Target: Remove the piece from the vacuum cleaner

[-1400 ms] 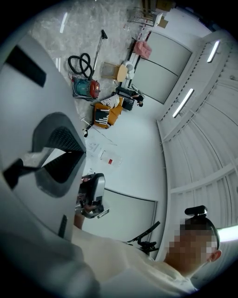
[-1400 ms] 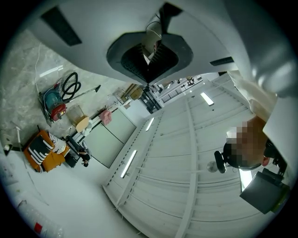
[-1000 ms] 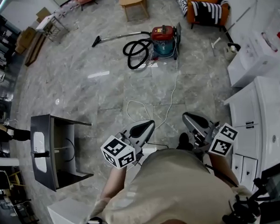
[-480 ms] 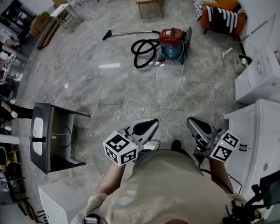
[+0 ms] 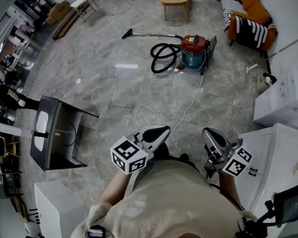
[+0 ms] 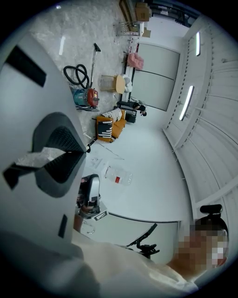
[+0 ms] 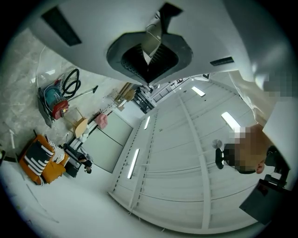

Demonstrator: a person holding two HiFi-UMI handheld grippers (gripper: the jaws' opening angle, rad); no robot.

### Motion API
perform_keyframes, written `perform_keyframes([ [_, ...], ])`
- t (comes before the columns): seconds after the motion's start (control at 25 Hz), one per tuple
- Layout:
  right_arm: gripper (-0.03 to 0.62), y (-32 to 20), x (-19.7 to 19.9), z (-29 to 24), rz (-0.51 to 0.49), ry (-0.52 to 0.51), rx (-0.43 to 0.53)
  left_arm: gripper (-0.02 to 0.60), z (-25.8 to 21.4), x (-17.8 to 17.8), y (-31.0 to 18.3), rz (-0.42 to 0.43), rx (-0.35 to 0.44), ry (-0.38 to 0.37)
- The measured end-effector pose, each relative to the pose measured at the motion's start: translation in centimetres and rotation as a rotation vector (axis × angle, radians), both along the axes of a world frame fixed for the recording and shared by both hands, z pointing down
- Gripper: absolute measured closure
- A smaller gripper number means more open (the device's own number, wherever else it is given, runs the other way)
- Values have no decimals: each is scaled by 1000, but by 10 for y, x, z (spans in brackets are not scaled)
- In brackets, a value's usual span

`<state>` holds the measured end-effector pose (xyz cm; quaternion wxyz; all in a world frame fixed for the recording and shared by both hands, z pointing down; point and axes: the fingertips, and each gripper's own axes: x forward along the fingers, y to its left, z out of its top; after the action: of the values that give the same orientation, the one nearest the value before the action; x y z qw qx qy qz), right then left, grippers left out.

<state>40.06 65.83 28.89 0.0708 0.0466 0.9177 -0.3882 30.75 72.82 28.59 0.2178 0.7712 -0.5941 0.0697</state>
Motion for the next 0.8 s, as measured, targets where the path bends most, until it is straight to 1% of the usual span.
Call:
perform_keyframes([
  [0.24, 592, -11, -3, 6, 17, 15, -14, 577, 7, -5, -11, 13, -8, 7],
  [0.4, 592, -18, -9, 10, 36, 34, -20, 577, 12, -18, -23, 22, 0, 14],
  [0.6, 592, -32, -32, 10, 66, 63, 1, 577, 12, -59, -39, 7, 30, 23],
  [0.68, 592, -40, -48, 6, 73, 75, 8, 577, 8, -82, -45, -6, 51, 26],
  [0.8, 592, -45, -83, 0, 48, 90, 43, 577, -3, -125, -51, -47, 100, 36],
])
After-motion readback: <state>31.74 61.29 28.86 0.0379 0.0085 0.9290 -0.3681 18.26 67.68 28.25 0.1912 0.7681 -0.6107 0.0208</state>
